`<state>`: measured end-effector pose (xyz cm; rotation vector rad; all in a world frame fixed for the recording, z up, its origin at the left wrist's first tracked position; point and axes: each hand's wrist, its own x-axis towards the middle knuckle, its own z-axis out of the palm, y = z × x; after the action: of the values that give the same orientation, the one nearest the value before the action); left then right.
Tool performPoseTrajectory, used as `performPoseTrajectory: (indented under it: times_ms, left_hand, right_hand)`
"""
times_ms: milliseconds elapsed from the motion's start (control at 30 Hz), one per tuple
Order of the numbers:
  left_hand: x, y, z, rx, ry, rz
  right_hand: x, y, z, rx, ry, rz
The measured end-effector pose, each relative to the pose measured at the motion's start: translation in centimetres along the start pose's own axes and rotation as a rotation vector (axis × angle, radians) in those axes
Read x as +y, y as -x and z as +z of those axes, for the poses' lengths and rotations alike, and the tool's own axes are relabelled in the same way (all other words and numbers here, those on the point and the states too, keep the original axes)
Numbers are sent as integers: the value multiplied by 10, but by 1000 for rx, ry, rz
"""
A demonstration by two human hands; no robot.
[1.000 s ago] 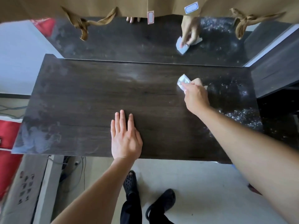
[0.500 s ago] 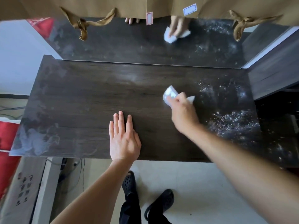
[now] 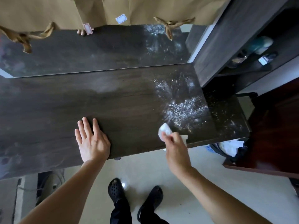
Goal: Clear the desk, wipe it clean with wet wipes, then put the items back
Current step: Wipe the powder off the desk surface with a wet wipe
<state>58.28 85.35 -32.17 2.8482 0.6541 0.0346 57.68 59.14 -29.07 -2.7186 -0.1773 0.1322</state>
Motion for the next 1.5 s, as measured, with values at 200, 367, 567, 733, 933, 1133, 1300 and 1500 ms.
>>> performPoseTrajectory:
  times_ms: [200, 367, 567, 733, 933, 1133, 1300, 1500]
  left_hand:
    - [55, 18, 14, -51, 11, 77]
    - [68, 15, 21, -42, -30, 86]
    - [69, 11, 20, -42, -63, 116]
    - [69, 9, 20, -36, -71, 115]
    - [70, 8, 19, -31, -64, 114]
    - [69, 5, 20, -26, -71, 125]
    - [70, 0, 18, -29, -57, 139]
    - [70, -11, 18, -46, -60, 159]
  right_hand:
    - [46, 11, -17, -9, 57, -176]
    - [98, -11, -38, 99, 70, -29]
    - [45, -54, -16, -48, -84, -211]
    - [46, -99, -15, 151, -57, -42]
    - [32, -41, -9, -157, -116, -317]
    - [46, -155, -10, 165, -1, -38]
    - [5, -49, 12, -34, -92, -305]
    - [49, -147, -10, 150, 44, -215]
